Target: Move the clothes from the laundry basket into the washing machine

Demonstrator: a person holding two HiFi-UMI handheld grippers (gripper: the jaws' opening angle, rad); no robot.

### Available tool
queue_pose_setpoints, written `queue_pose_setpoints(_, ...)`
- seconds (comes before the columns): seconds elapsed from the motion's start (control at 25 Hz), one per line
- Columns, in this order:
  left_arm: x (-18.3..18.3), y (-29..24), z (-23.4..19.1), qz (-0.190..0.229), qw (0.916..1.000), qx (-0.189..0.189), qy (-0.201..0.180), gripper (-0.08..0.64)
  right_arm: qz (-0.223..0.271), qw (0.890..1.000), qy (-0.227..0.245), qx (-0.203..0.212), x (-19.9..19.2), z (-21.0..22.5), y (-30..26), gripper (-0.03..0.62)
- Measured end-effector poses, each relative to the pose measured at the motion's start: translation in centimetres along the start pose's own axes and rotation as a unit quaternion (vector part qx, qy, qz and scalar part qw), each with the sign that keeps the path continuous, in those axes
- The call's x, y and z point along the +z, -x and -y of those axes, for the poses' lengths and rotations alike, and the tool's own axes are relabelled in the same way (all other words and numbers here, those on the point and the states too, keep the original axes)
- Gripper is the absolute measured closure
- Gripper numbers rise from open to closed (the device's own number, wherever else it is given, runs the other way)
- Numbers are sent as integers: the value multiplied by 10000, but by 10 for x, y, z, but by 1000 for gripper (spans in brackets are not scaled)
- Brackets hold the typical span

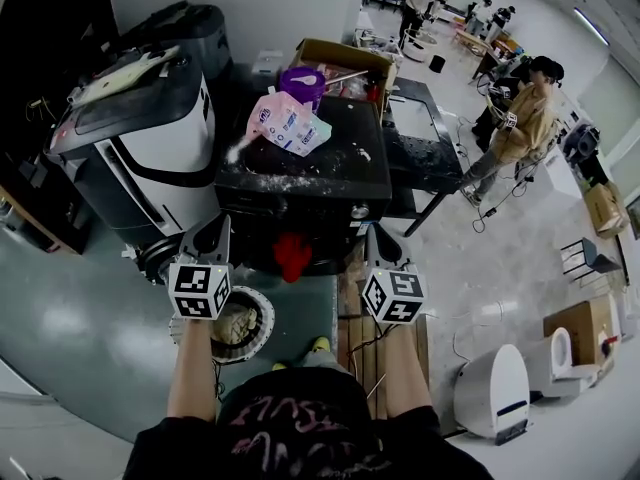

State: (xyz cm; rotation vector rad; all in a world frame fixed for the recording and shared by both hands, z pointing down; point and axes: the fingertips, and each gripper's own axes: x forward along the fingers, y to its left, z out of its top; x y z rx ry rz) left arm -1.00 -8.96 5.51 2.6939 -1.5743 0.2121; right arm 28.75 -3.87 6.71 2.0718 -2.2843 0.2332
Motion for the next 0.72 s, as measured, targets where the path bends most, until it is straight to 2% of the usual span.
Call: queue_pose_setpoints(0.72,13,13,1,175,9998,-69,-17,549,152,9998,90,26,15,-4,12,589)
